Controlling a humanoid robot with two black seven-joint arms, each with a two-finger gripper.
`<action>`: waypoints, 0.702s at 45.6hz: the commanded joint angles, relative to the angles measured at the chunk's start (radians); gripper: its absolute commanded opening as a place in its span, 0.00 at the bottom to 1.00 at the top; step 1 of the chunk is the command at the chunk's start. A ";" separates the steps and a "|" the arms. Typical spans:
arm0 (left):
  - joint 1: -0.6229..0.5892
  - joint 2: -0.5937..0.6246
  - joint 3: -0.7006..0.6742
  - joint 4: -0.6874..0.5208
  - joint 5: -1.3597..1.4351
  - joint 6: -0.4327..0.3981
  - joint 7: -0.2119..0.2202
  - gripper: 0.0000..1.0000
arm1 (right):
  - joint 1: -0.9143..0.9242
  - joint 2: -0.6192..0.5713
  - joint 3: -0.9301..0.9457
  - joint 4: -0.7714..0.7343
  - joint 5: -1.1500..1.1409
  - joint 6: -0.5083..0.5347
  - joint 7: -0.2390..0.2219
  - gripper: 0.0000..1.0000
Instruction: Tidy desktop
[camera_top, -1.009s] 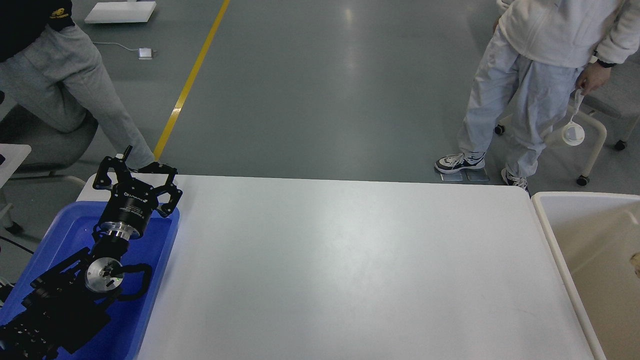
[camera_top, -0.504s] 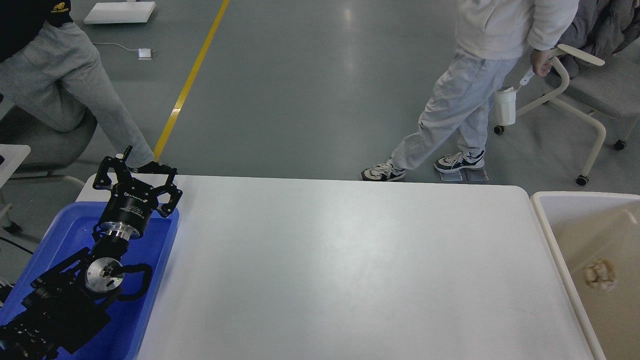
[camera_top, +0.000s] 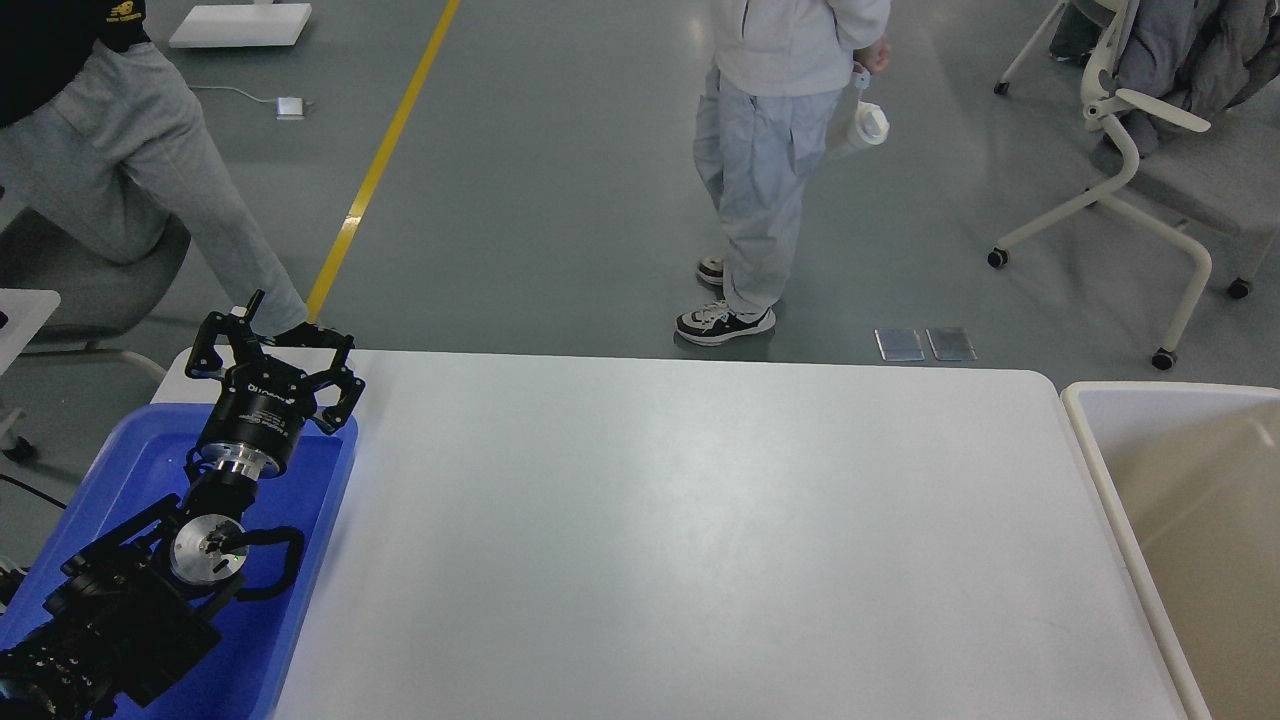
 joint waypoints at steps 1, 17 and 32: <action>0.000 0.000 -0.001 0.000 0.000 0.000 -0.001 1.00 | -0.009 -0.108 0.263 0.257 -0.006 0.004 -0.001 1.00; 0.000 0.000 -0.001 0.000 0.000 0.000 -0.001 1.00 | -0.164 -0.079 0.686 0.573 -0.063 0.111 -0.078 1.00; 0.000 -0.001 -0.001 0.000 0.000 0.000 -0.001 1.00 | -0.284 0.202 1.025 0.688 -0.341 0.229 -0.084 1.00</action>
